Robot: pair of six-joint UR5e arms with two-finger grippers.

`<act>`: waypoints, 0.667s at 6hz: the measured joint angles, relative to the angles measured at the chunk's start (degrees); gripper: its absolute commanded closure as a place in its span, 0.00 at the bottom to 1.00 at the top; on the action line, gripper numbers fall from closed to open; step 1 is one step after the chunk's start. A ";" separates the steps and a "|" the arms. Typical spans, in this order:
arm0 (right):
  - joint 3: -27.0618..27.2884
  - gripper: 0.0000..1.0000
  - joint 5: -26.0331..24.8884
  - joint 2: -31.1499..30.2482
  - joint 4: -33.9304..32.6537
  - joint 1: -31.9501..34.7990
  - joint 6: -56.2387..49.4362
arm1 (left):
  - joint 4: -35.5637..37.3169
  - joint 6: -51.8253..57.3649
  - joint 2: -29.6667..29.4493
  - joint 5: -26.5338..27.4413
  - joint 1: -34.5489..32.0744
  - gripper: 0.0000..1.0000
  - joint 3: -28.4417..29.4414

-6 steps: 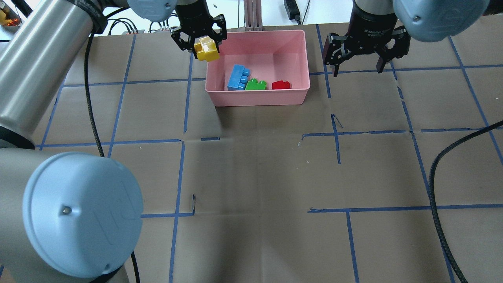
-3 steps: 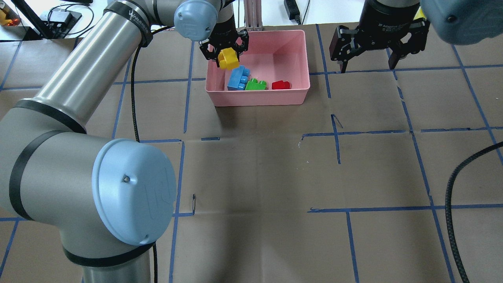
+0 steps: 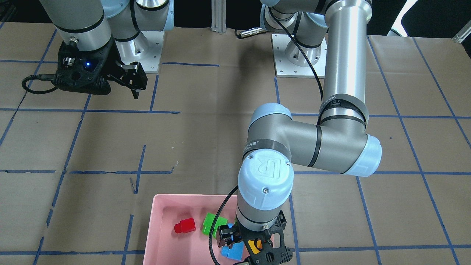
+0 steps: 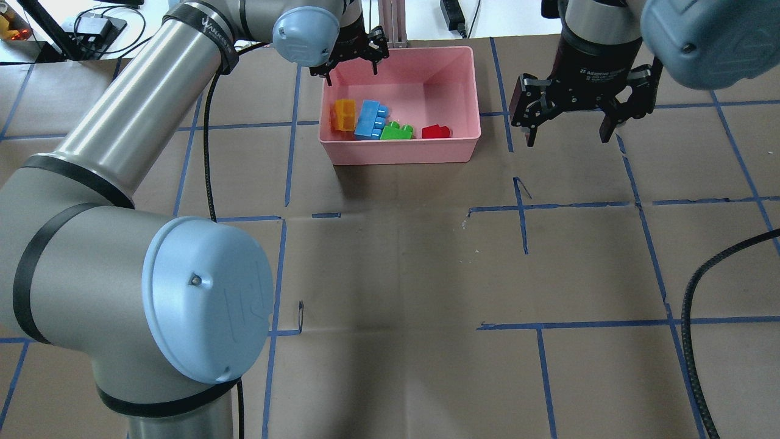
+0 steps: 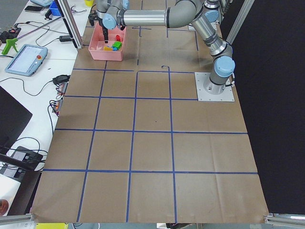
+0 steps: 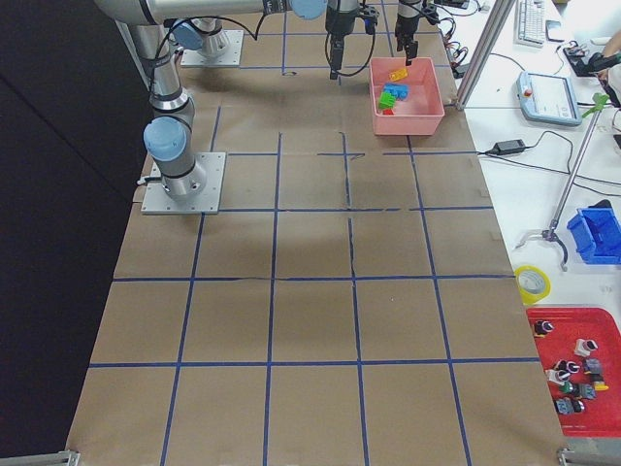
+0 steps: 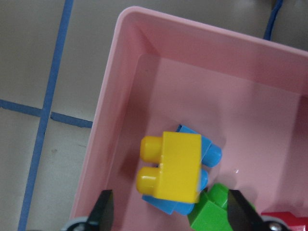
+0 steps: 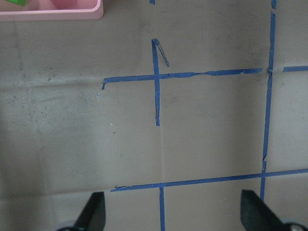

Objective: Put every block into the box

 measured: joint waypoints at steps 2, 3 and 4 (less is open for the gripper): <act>1.03 0.00 0.06 0.01 -0.09 -0.05 0.73 | -1.00 0.15 5.43 1.29 0.12 0.01 -1.24; 1.09 0.00 0.07 0.03 -0.28 -0.06 0.78 | -3.33 0.17 9.27 2.13 0.24 0.01 -3.64; 1.12 0.00 0.07 -0.03 -0.49 -0.04 0.80 | -4.87 1.57 13.98 3.27 0.51 0.01 -8.04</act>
